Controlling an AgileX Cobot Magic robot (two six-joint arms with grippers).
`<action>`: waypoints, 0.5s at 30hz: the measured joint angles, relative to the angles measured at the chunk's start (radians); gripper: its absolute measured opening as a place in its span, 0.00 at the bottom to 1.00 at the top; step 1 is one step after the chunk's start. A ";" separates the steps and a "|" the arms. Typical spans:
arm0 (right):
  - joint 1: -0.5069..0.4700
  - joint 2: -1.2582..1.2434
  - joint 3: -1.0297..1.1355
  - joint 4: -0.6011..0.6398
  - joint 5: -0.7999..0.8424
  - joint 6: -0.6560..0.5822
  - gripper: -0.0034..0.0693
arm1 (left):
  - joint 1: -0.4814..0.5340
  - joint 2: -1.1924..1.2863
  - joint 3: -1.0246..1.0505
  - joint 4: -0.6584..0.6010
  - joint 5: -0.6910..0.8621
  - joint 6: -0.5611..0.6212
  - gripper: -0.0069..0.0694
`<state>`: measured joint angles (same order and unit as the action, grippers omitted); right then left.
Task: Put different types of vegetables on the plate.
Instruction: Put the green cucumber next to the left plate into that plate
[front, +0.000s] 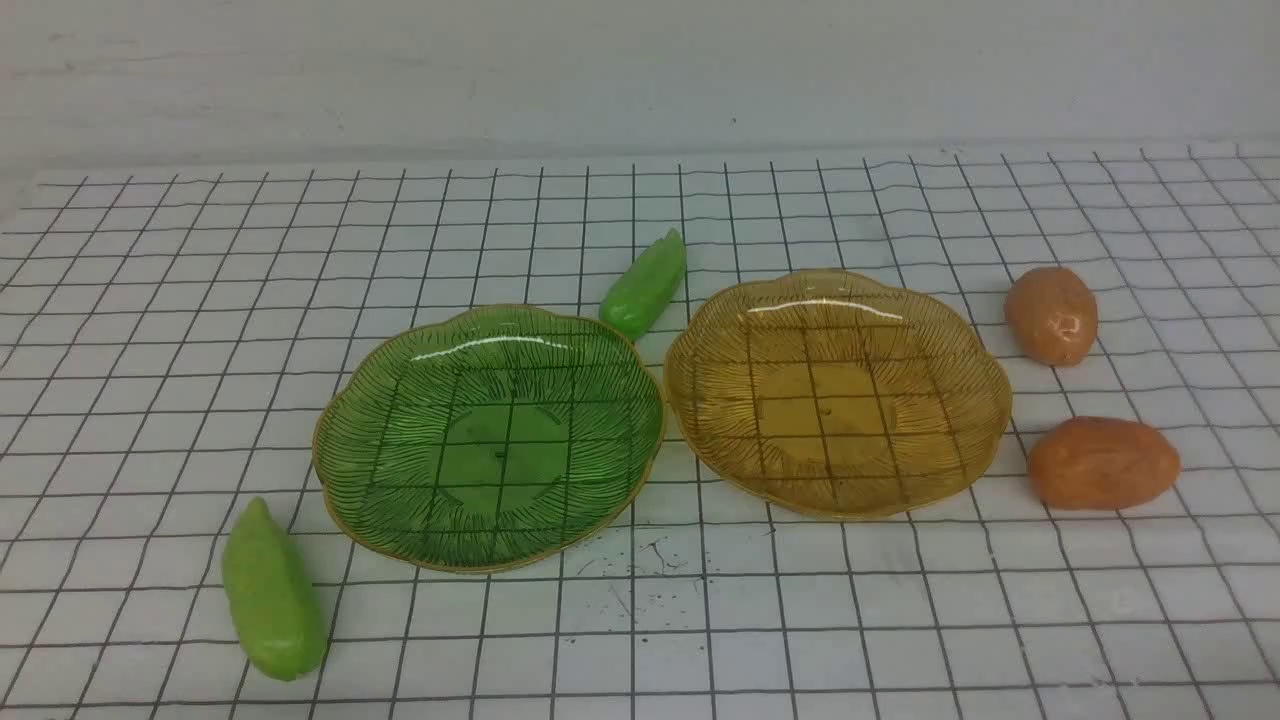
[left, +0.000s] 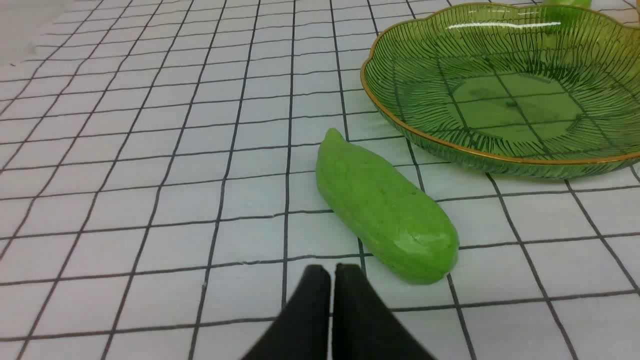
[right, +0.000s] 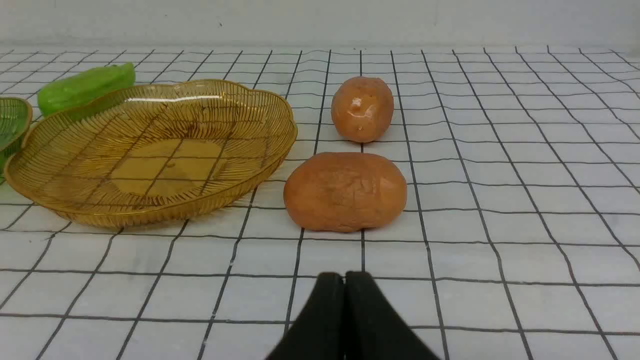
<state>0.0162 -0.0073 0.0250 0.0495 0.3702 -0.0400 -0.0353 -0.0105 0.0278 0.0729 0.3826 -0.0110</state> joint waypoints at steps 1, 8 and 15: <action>0.000 0.000 0.000 0.000 0.000 0.000 0.03 | 0.000 0.000 0.000 0.000 0.000 0.000 0.08; 0.000 0.000 0.000 0.000 0.000 0.009 0.03 | 0.000 0.000 0.000 0.000 0.000 0.000 0.08; 0.000 0.000 0.000 0.000 0.000 0.010 0.03 | 0.000 0.000 0.000 0.000 0.000 0.000 0.08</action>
<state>0.0162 -0.0073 0.0250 0.0495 0.3702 -0.0303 -0.0353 -0.0105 0.0278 0.0729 0.3826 -0.0110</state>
